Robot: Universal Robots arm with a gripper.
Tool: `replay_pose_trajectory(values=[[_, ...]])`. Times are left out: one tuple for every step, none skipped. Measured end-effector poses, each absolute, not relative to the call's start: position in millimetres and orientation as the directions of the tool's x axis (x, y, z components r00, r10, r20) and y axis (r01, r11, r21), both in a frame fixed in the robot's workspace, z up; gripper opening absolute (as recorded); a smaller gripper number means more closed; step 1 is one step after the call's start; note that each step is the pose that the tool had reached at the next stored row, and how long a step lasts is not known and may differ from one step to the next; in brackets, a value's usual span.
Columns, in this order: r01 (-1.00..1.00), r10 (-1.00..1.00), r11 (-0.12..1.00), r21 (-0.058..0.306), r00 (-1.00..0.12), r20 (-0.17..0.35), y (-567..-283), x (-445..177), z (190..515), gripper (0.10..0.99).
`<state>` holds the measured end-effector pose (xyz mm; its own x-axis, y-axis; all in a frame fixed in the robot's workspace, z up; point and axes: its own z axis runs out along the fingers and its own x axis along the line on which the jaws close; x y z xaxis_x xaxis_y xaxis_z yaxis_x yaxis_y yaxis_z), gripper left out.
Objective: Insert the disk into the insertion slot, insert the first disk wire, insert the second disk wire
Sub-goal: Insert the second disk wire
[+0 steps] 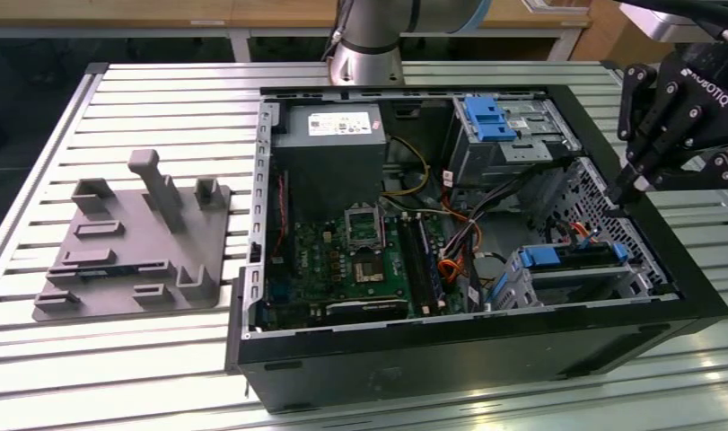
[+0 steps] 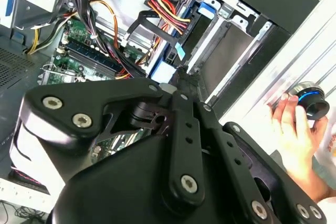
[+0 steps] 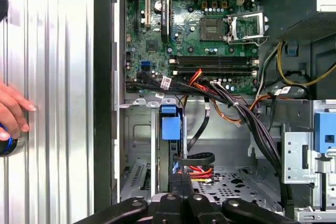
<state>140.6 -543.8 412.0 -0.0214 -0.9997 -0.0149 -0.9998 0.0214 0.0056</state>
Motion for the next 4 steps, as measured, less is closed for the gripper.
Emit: replay_pose_trajectory(values=[[-1.0,-1.0,0.021,0.006,-0.021,-0.015,-543.8,140.6,412.2,0.102],[-1.0,-1.0,0.021,0.006,-0.021,-0.015,-543.8,140.6,412.4,0.102],[-1.0,-1.0,0.021,0.006,-0.021,-0.015,-543.8,140.7,412.4,0.102],[-1.0,-1.0,0.021,0.006,-0.021,-0.015,-543.8,140.6,412.5,0.102]])
